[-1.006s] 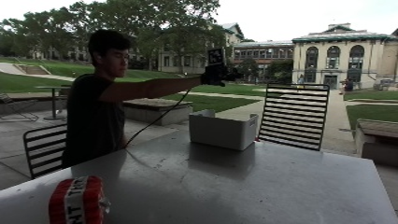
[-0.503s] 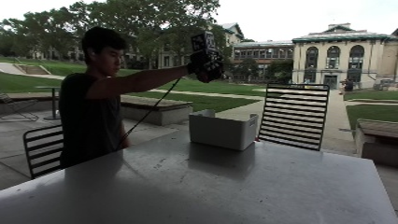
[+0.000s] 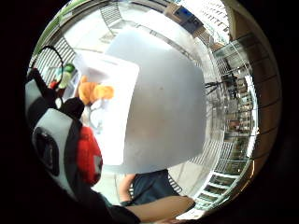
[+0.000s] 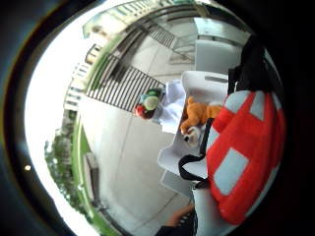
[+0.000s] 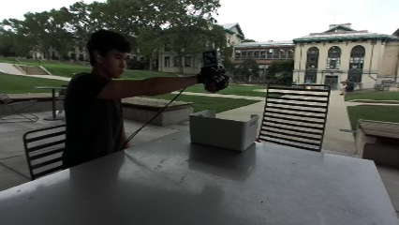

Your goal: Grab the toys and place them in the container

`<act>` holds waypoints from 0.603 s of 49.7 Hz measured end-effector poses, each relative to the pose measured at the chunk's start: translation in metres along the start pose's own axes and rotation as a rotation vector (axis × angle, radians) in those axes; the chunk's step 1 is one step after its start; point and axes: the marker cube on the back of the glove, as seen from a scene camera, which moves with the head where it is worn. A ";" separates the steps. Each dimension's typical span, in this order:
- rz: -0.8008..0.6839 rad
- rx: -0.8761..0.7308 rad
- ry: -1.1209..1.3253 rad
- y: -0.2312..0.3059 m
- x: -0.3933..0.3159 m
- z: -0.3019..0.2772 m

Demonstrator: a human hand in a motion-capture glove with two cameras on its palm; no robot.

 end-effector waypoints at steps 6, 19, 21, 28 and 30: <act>-0.073 -0.054 -0.172 0.002 -0.009 0.006; -0.071 -0.122 -0.109 -0.002 0.018 0.021; -0.048 -0.127 -0.092 -0.002 0.024 0.020; -0.068 -0.071 -0.037 -0.005 0.054 0.014; -0.097 -0.058 -0.054 -0.004 0.058 0.011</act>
